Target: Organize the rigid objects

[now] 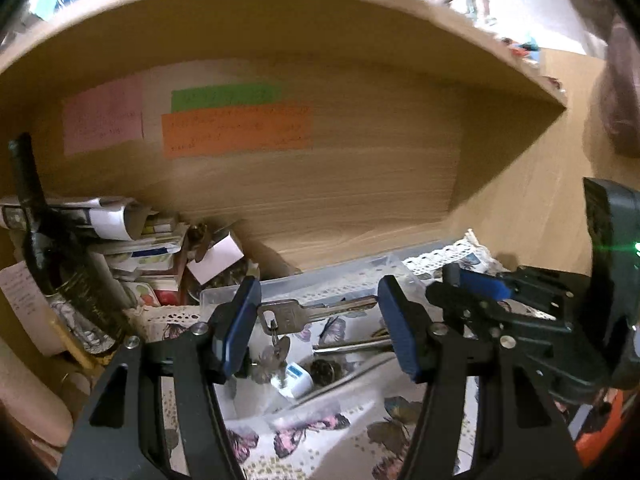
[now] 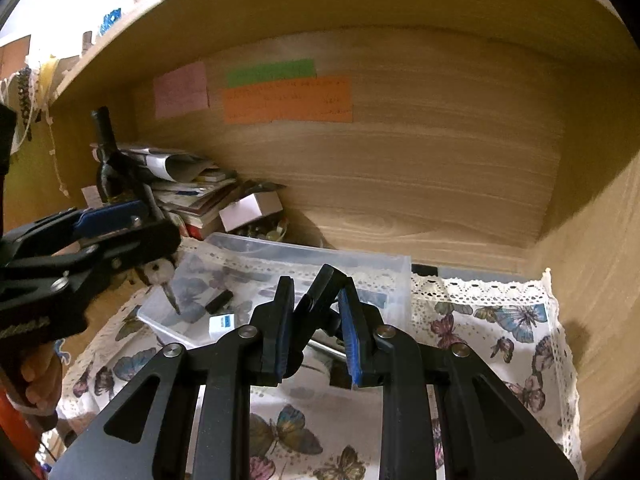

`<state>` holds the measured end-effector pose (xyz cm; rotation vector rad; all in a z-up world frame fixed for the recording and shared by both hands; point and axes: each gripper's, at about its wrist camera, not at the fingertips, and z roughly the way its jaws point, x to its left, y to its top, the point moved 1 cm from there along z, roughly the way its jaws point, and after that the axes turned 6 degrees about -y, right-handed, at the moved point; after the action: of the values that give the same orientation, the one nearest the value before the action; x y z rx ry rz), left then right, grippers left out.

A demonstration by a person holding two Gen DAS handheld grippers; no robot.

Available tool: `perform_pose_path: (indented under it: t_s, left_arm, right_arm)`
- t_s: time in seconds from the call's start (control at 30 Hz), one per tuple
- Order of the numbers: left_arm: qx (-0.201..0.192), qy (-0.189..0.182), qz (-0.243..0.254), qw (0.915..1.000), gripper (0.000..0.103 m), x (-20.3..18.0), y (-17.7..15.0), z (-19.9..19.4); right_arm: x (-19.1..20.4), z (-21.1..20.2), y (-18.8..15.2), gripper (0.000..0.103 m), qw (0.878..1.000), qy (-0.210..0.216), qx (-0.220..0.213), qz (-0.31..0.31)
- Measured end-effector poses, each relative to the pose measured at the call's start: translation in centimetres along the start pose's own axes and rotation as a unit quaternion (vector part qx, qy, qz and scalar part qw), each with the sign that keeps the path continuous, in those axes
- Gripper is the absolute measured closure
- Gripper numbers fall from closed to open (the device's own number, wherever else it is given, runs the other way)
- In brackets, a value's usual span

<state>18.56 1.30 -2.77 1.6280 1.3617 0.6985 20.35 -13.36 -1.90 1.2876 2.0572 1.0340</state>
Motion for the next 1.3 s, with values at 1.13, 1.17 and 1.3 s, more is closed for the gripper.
perform_pose_path:
  t_s: [1.13, 1.17, 1.3]
  left_arm:
    - [0.046, 0.010, -0.049, 0.9977, 0.043, 2.2, -1.9, 1.8]
    - [0.038, 0.011, -0.048, 0.9981, 0.042, 2.1, -1.7, 0.9]
    - [0.005, 0.016, -0.046, 0.9988, 0.037, 1.4, -1.8, -2.5]
  right_arm:
    - [-0.5, 2.4, -0.7, 0.060, 0.999, -0.013, 0.035, -0.012]
    - [-0.5, 1.5, -0.5, 0.060, 1.000, -0.013, 0.025, -0.012]
    - [-0.2, -2.1, -0.1, 0.056, 1.000, -0.017, -0.013, -0.016]
